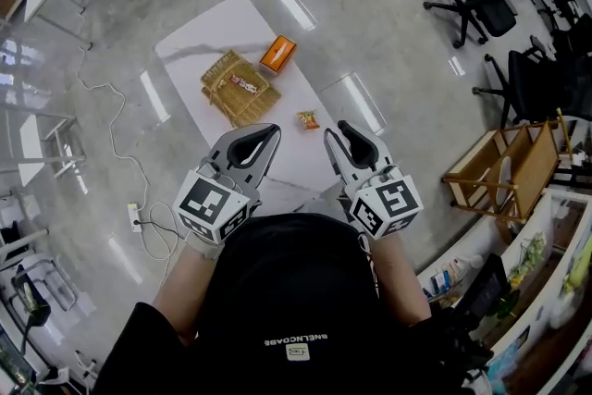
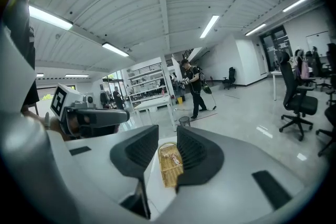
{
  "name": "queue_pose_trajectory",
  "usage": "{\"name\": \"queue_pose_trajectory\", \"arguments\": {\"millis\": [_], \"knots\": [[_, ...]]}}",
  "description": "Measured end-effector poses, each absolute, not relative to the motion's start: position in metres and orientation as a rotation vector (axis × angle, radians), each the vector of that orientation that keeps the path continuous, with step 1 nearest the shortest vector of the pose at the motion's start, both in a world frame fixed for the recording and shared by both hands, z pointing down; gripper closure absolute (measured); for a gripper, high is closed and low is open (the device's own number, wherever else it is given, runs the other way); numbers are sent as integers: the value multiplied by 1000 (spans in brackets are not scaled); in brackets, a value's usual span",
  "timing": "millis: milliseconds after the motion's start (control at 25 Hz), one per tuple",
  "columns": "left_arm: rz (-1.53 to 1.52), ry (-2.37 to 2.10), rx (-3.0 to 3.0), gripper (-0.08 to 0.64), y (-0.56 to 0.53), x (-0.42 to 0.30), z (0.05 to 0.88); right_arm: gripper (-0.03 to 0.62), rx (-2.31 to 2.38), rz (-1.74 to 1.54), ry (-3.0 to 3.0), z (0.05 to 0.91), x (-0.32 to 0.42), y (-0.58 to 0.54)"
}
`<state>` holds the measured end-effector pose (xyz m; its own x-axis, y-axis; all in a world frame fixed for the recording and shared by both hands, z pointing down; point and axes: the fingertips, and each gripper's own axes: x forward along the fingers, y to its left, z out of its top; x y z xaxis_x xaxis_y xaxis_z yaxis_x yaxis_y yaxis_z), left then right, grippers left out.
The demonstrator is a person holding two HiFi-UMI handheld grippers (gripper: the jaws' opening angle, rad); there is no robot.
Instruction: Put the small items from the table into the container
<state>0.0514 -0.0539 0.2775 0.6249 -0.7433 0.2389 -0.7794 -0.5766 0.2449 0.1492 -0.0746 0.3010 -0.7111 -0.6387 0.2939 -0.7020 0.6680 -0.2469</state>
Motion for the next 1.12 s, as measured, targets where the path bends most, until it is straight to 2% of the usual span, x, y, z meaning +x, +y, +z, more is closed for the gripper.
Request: {"name": "queue_pose_trajectory", "arguments": {"millis": [440, 1120], "knots": [[198, -1415, 2361, 552, -36, 34, 298, 479, 894, 564, -2590, 371, 135, -110], [199, -1725, 2044, 552, 4, 14, 329, 461, 498, 514, -2285, 548, 111, -133]]}}
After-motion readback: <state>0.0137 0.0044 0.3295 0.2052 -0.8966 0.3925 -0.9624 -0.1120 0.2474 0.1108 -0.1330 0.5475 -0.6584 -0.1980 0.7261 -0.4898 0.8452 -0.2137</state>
